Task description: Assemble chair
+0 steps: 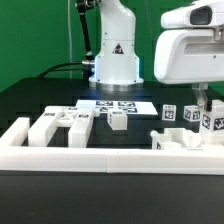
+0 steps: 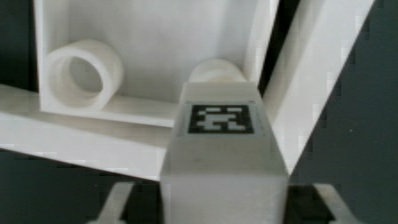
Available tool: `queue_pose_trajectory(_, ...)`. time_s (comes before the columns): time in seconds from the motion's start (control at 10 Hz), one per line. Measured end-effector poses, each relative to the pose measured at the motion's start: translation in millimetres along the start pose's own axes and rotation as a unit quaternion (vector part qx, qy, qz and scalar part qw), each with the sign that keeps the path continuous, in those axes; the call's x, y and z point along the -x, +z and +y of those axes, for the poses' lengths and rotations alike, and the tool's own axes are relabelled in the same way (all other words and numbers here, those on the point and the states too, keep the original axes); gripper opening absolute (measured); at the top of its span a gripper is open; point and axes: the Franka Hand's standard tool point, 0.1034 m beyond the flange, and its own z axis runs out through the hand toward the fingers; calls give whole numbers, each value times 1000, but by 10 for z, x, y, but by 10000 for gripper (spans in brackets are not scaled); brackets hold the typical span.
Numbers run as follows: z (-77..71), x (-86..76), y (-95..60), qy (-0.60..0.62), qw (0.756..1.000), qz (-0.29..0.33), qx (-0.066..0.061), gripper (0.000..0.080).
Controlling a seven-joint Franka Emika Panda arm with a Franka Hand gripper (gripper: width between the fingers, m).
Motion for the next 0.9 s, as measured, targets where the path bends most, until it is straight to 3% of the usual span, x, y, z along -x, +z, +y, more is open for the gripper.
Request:
queue_pose_trajectory(0.4, -37, -2, 2, 120, 993, 0, -6, 288)
queue_pose_trajectory(0.7, -51, 20, 13, 265, 964, 0, -1, 289)
queue_pose_trajectory(0.9, -142, 21, 54, 356, 935, 0, -6, 290)
